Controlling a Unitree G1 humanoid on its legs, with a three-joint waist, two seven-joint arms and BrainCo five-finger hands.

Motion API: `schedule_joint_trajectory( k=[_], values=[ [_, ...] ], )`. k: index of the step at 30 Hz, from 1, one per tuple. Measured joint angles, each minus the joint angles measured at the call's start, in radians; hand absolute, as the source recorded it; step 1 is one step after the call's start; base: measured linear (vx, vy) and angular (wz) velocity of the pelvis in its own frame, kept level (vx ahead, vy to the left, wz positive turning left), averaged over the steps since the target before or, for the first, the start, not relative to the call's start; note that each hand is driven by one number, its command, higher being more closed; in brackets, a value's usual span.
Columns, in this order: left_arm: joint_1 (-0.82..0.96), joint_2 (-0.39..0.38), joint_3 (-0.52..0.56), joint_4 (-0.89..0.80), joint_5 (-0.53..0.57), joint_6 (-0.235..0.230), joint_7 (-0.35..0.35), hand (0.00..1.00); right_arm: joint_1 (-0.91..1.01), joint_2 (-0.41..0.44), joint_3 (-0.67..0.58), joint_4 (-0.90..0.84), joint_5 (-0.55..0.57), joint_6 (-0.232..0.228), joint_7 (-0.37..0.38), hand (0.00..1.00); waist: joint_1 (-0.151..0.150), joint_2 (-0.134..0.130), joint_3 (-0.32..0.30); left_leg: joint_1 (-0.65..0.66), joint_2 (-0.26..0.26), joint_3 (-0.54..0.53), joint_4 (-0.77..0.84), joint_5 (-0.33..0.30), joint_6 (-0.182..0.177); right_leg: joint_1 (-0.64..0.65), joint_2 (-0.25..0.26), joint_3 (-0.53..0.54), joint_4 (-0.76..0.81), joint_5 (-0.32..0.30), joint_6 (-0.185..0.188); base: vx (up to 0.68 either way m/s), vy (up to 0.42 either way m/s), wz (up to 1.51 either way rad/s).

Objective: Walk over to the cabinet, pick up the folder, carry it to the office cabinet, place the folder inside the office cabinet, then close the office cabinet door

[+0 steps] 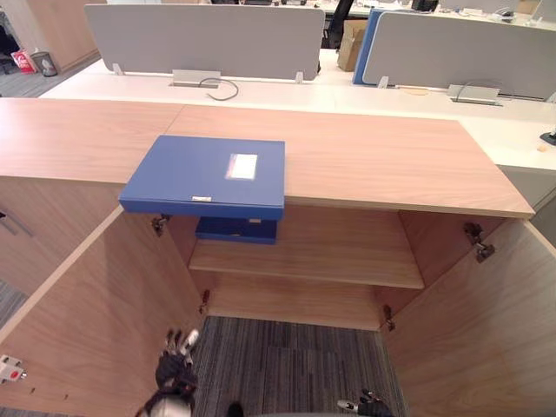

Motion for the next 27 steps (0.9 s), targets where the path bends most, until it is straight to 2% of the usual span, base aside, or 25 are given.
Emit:
schedule_joint_trajectory(
  k=[2, 4, 7, 9, 10, 13, 14, 16, 17, 19, 21, 24, 27],
  values=[
    [0.009, 0.0, -0.001, -0.112, 0.034, -0.013, 0.038, 0.0, 0.0, 0.0, 0.02, 0.0, 0.001, 0.003, -0.001, 0.0, 0.008, 0.0, -0.003, 0.0, -0.002, -0.008, 0.0, 0.0, 0.0, 0.005, 0.001, -0.004, -0.003, 0.003, 0.002, 0.06, -0.003, 0.05],
    [0.027, 0.001, -0.008, -0.264, 0.127, -0.013, 0.075, 0.0, 0.0, 0.0, 0.036, 0.0, 0.001, 0.004, -0.001, 0.0, 0.016, -0.001, -0.006, 0.0, -0.002, -0.015, 0.0, 0.0, 0.0, 0.01, 0.002, -0.005, -0.009, 0.004, 0.0, 0.04, -0.009, 0.04],
    [0.024, 0.001, -0.007, -0.405, 0.283, -0.014, 0.112, 0.0, 0.0, 0.002, 0.038, 0.001, 0.002, 0.008, -0.001, 0.0, 0.022, 0.003, -0.009, 0.003, -0.001, -0.024, 0.0, 0.0, 0.0, 0.023, 0.004, -0.012, -0.013, 0.004, -0.001, 0.02, -0.008, 0.11],
    [0.018, -0.015, 0.004, -0.529, 0.49, -0.016, 0.186, 0.0, 0.0, 0.0, 0.059, 0.011, 0.003, 0.007, -0.001, 0.0, 0.023, 0.001, -0.022, 0.003, 0.002, -0.033, 0.001, 0.0, 0.0, 0.023, 0.005, -0.012, -0.009, 0.004, -0.001, -0.02, 0.005, 0.06],
    [0.014, -0.022, 0.006, -0.56, 0.538, -0.017, 0.204, 0.0, 0.0, 0.0, 0.064, 0.013, 0.003, 0.007, -0.001, 0.0, 0.023, 0.001, -0.026, 0.003, 0.002, -0.034, 0.001, 0.0, 0.0, 0.023, 0.005, -0.011, -0.007, 0.004, -0.001, -0.04, 0.016, 0.03],
    [-0.022, -0.043, 0.032, -0.671, 0.807, -0.011, 0.304, 0.0, 0.001, 0.008, 0.065, 0.013, 0.003, 0.007, 0.0, 0.0, 0.03, 0.003, -0.031, 0.003, 0.011, -0.036, 0.0, 0.0, 0.0, 0.015, 0.007, -0.005, 0.004, 0.004, -0.001, -0.06, 0.012, -0.03],
    [-0.037, -0.05, 0.049, -0.697, 0.916, -0.003, 0.348, 0.0, 0.001, 0.012, 0.065, 0.013, 0.003, 0.006, -0.001, 0.0, 0.03, 0.002, -0.032, 0.003, 0.013, -0.036, 0.0, 0.0, -0.001, 0.012, 0.007, -0.002, 0.009, 0.004, 0.0, -0.09, 0.009, -0.07],
    [-0.067, -0.065, 0.079, -0.721, 1.027, 0.013, 0.399, 0.0, 0.003, 0.014, 0.066, 0.013, 0.003, 0.006, -0.001, 0.0, 0.03, 0.003, -0.041, 0.001, 0.014, -0.035, -0.002, 0.0, -0.005, 0.007, 0.007, 0.002, 0.014, 0.003, 0.0, -0.1, 0.015, -0.04],
    [-0.077, -0.067, 0.087, -0.724, 1.054, 0.017, 0.417, 0.0, 0.004, 0.014, 0.065, 0.013, 0.003, 0.006, -0.002, 0.0, 0.03, 0.002, -0.043, 0.001, 0.014, -0.035, -0.004, -0.001, -0.008, 0.005, 0.007, 0.004, 0.015, 0.003, 0.0, -0.1, 0.017, -0.05],
    [-0.118, -0.068, 0.106, -0.748, 1.174, 0.047, 0.518, 0.0, 0.007, 0.019, 0.065, 0.013, 0.003, 0.006, -0.003, 0.0, 0.029, 0.0, -0.051, 0.002, 0.016, -0.029, -0.004, 0.002, -0.009, -0.002, 0.01, 0.015, 0.018, 0.003, 0.0, -0.07, 0.014, -0.1],
    [-0.144, -0.067, 0.107, -0.774, 1.253, 0.064, 0.558, 0.0, 0.01, 0.02, 0.065, 0.013, 0.003, 0.004, -0.004, 0.0, 0.029, -0.005, -0.056, 0.004, 0.018, -0.019, -0.004, 0.002, -0.009, -0.004, 0.013, 0.026, 0.016, 0.004, 0.0, -0.04, 0.012, -0.13],
    [-0.202, -0.036, 0.073, -0.78, 1.373, 0.084, 0.578, 0.0, 0.012, 0.021, 0.065, 0.013, 0.003, -0.001, -0.003, 0.0, 0.027, -0.011, -0.06, 0.003, 0.023, -0.015, 0.0, 0.006, -0.007, -0.005, 0.019, 0.03, 0.009, 0.007, -0.003, -0.01, -0.004, -0.07],
    [-0.294, 0.033, 0.032, -0.744, 1.507, 0.108, 0.578, 0.0, 0.012, 0.021, 0.066, 0.013, 0.002, -0.002, -0.001, 0.0, 0.024, -0.015, -0.062, -0.001, 0.031, -0.004, 0.0, 0.006, -0.007, -0.017, 0.027, 0.047, 0.007, 0.01, -0.004, 0.0, -0.009, -0.12]
  ],
)
